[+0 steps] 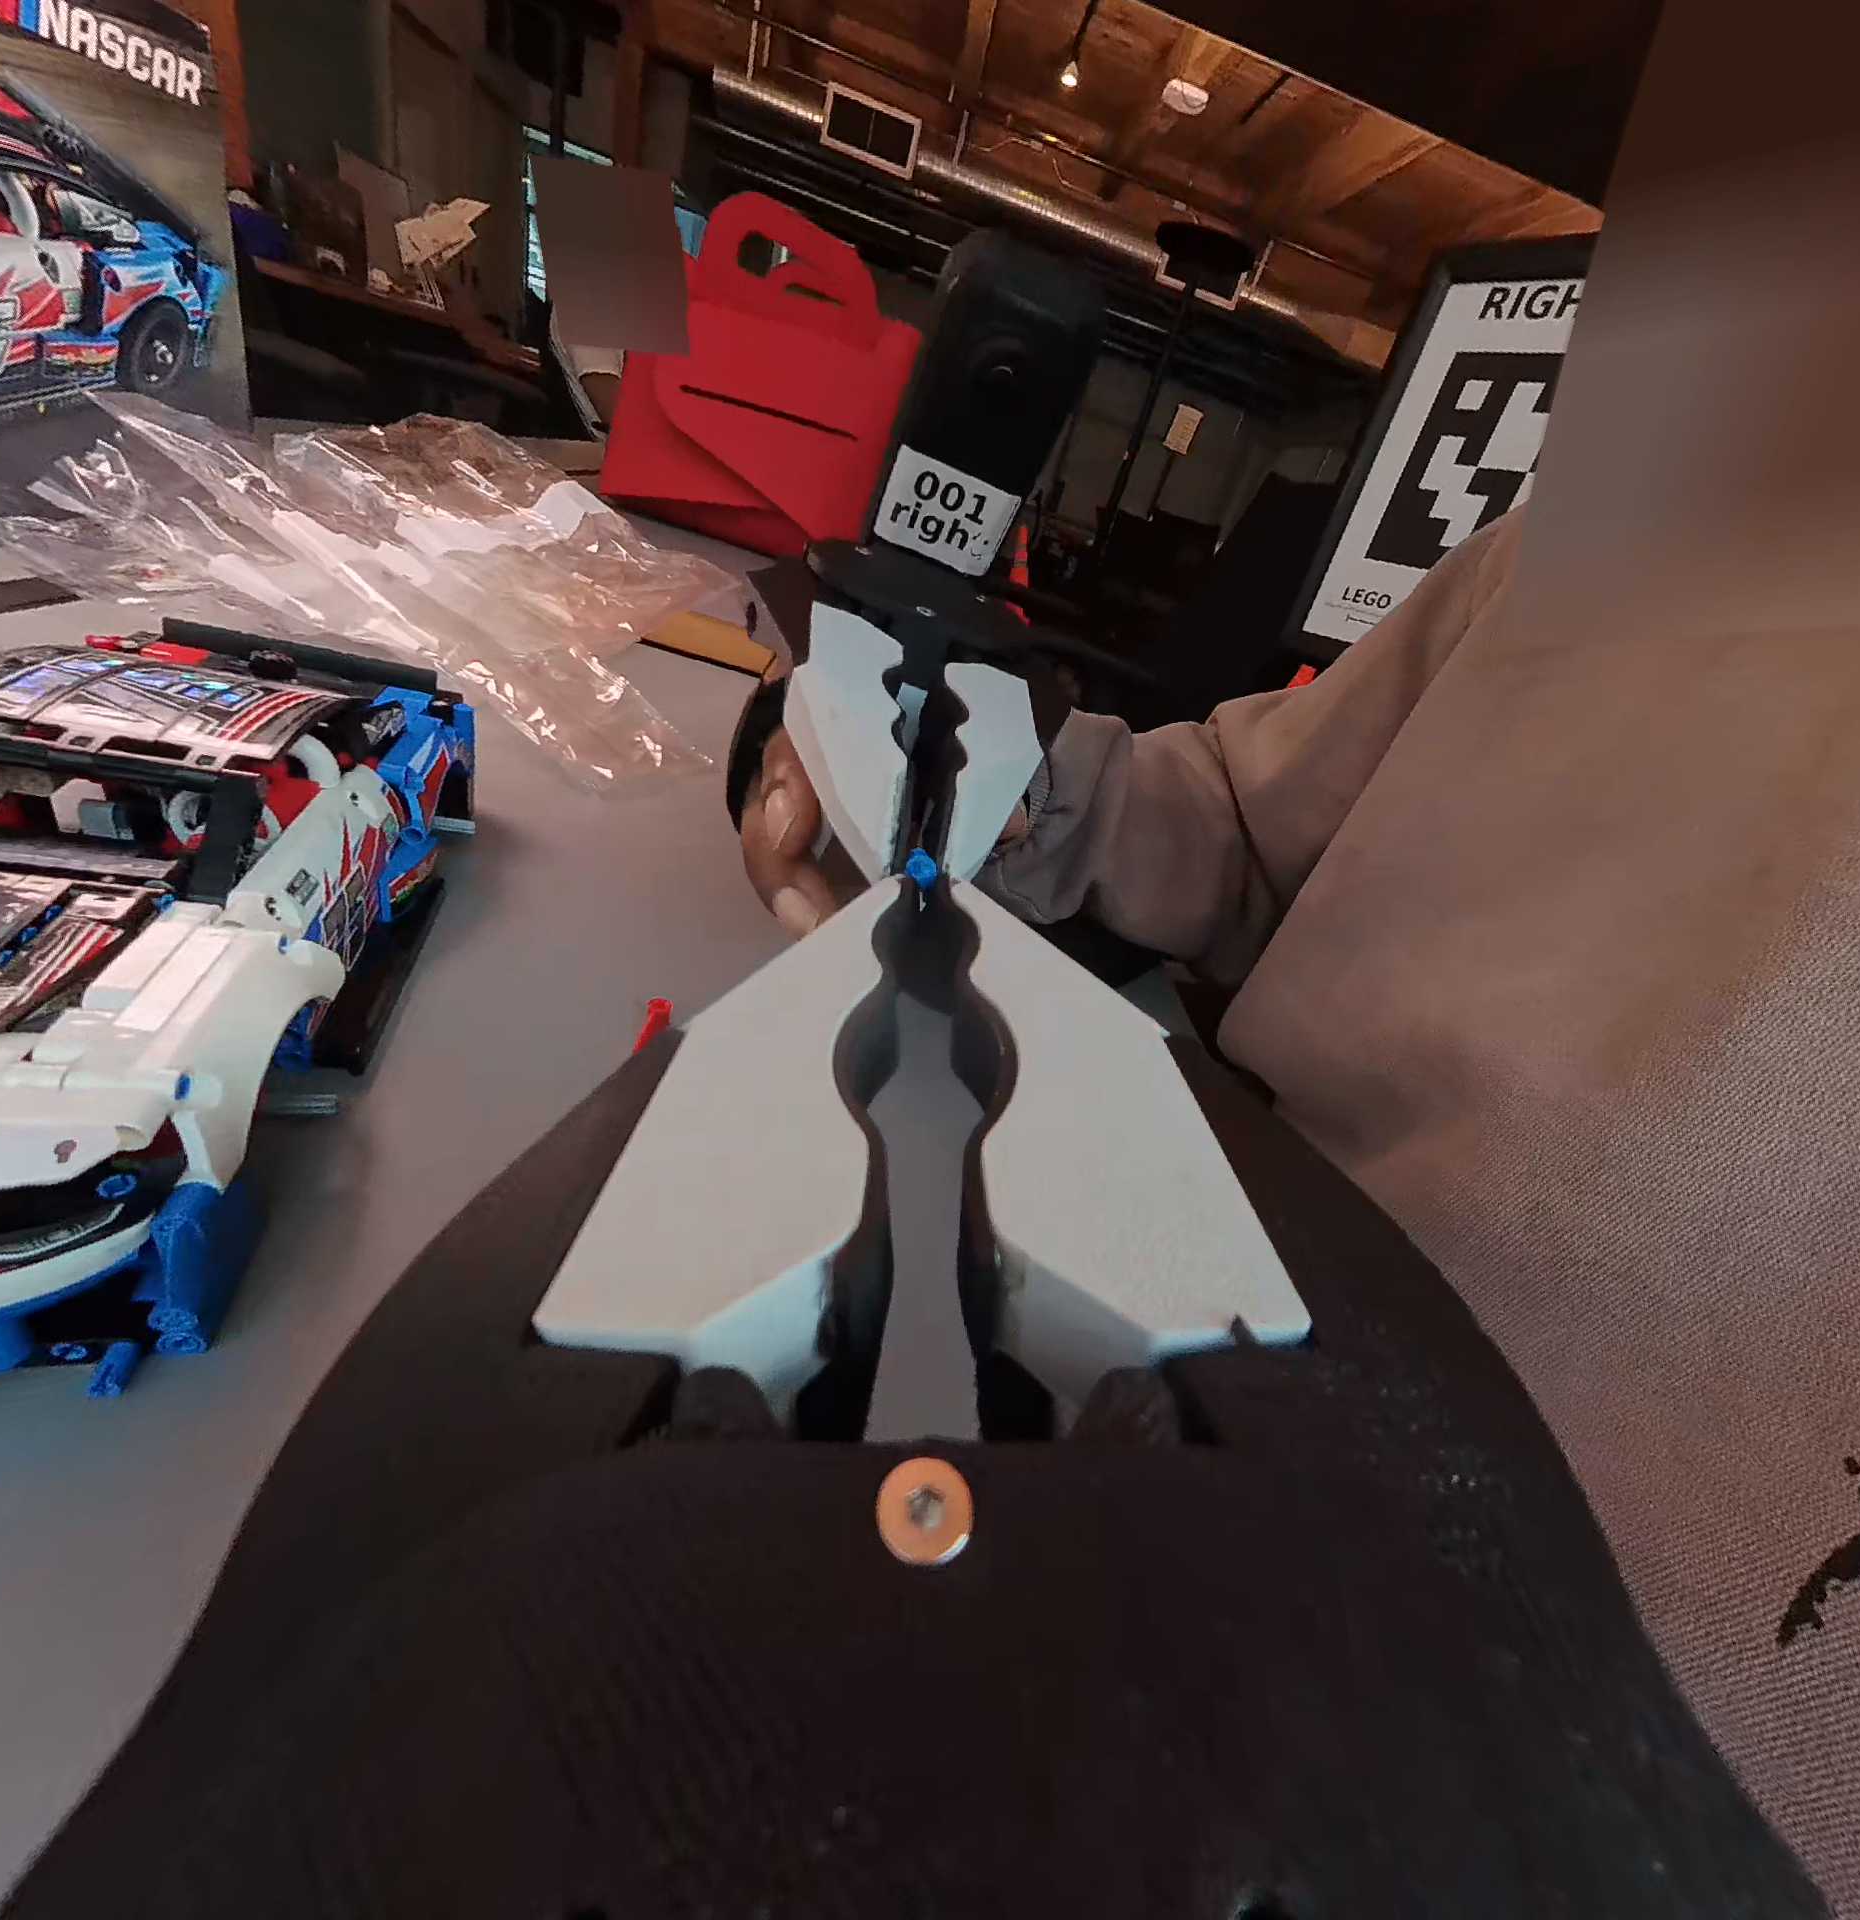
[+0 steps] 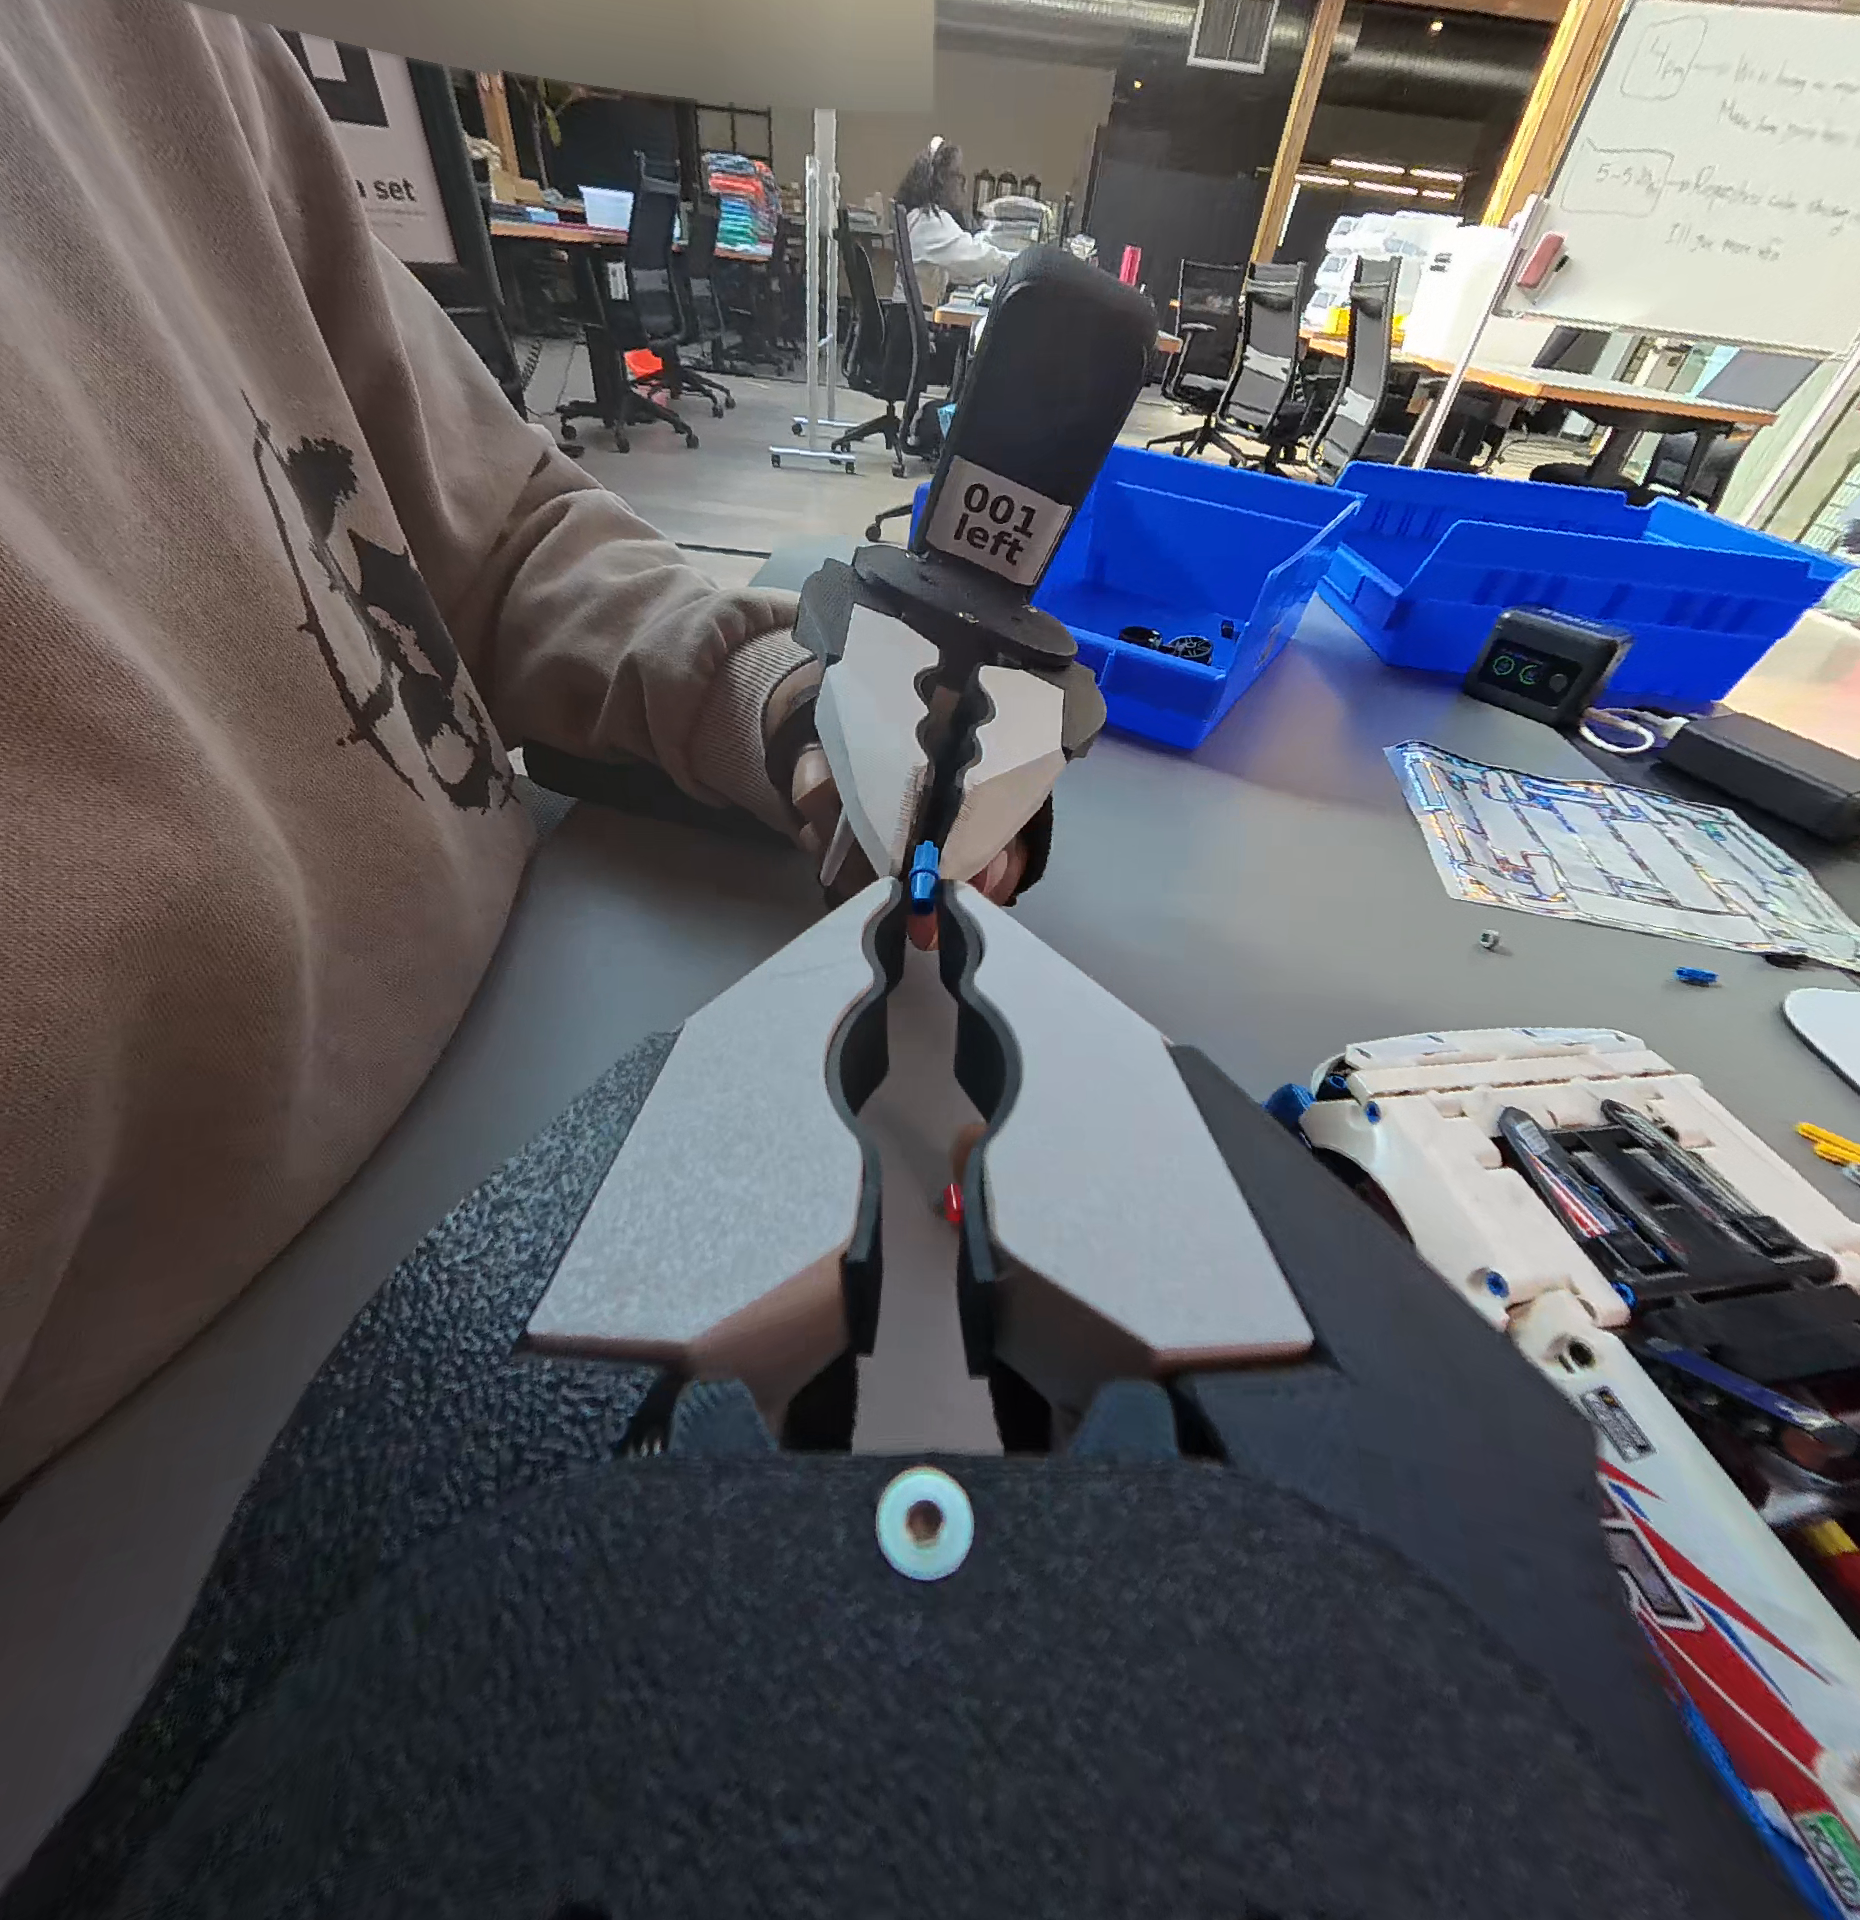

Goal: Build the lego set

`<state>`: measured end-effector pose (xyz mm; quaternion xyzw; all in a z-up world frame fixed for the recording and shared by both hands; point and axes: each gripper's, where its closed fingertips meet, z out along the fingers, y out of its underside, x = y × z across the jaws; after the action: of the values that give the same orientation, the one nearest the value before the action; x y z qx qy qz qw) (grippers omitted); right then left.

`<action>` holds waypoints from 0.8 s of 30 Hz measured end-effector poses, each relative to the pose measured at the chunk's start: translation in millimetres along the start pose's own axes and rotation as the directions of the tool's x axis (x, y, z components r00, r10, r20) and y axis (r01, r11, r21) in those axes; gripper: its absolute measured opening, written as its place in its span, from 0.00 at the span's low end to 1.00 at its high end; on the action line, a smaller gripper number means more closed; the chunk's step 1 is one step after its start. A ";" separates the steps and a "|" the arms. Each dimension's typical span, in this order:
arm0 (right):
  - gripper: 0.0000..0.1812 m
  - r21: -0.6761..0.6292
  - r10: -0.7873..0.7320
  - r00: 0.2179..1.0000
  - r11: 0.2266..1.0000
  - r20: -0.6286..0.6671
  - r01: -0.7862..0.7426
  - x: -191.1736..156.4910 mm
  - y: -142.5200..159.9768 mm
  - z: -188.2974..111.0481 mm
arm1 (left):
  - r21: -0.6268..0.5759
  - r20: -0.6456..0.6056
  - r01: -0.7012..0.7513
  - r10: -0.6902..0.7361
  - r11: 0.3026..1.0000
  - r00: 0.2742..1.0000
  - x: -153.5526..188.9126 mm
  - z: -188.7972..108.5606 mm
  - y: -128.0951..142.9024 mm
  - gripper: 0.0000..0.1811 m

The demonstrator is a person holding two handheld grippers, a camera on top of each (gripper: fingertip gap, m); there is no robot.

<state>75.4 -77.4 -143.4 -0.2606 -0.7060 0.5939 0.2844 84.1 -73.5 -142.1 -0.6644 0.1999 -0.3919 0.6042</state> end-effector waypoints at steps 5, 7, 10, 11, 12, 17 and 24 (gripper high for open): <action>0.01 0.015 0.002 1.000 1.000 0.001 -0.002 -1.0 -1.6 0.6 | 0.009 -0.017 0.015 -0.015 1.000 1.000 1.8 -0.1 -1.3 0.00; 0.01 0.023 0.009 1.000 1.000 0.002 -0.009 -0.8 -2.5 0.7 | 0.013 -0.019 0.018 -0.018 1.000 1.000 1.9 -0.4 -1.9 0.00; 0.01 0.036 0.021 1.000 0.999 0.008 -0.022 -1.0 -3.7 0.9 | 0.017 -0.022 0.020 -0.020 1.000 1.000 2.2 -0.6 -2.8 0.00; 0.01 0.039 0.026 1.000 0.999 0.010 -0.027 -1.1 -4.0 1.0 | 0.019 -0.023 0.020 -0.020 1.000 1.000 2.5 -0.7 -3.1 0.00; 0.01 0.044 0.032 0.999 0.998 0.011 -0.033 -0.9 -4.5 1.0 | 0.020 -0.023 0.020 -0.020 1.000 1.000 2.7 -0.7 -3.3 0.00; 0.01 0.004 0.045 0.999 0.999 -0.002 -0.045 5.2 1.2 -1.0 | -0.004 0.016 0.032 -0.032 0.999 0.999 -4.9 -2.2 -1.6 0.01; 0.01 -0.175 0.069 0.997 0.982 -0.031 -0.073 23.6 40.5 -30.3 | -0.394 0.236 0.052 0.046 0.917 0.971 -45.8 -14.9 60.8 0.12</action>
<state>81.6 -33.4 -177.2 -0.3171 -0.7424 0.5356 0.2478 57.3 -60.8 -213.8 -0.8160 0.1998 -0.2608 0.4756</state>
